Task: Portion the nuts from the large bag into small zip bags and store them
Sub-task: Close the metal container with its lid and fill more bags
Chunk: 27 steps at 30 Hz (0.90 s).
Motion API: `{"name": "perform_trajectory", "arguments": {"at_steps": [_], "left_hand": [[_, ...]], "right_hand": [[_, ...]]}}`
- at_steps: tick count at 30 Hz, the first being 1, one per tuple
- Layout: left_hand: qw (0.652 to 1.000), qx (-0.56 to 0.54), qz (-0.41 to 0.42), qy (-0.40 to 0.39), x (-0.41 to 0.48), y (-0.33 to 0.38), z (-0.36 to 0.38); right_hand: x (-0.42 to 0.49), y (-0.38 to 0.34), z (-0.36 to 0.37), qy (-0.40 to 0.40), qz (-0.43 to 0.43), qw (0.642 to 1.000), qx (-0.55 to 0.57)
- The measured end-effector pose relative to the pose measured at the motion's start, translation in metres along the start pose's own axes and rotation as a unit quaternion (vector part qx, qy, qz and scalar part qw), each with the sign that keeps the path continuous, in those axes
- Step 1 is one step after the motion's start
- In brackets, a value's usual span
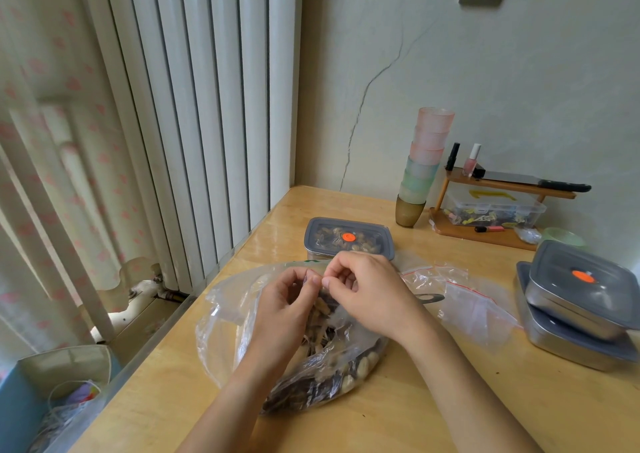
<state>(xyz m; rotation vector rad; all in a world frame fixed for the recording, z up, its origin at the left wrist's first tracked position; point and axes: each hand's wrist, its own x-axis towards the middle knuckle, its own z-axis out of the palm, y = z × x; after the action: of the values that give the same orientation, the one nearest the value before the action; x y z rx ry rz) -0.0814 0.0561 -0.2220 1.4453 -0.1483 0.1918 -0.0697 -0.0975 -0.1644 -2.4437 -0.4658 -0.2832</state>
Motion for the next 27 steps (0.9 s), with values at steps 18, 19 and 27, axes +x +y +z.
{"name": "perform_trajectory", "arguments": {"at_steps": [18,19,27], "left_hand": [[0.999,-0.033,0.006,-0.001,0.0026,0.0039,-0.0030],[0.999,-0.035,0.005,-0.002,0.0029,0.0037,-0.0030],[0.999,-0.035,0.008,-0.008,0.0042,0.0019,-0.0020]], "right_hand": [[0.0020,0.0078,-0.0033,0.013,0.031,0.999,0.042],[0.0018,0.0078,-0.0034,0.011,0.031,0.998,0.045],[0.0012,0.0076,-0.0045,0.002,0.030,0.998,0.063]]}}
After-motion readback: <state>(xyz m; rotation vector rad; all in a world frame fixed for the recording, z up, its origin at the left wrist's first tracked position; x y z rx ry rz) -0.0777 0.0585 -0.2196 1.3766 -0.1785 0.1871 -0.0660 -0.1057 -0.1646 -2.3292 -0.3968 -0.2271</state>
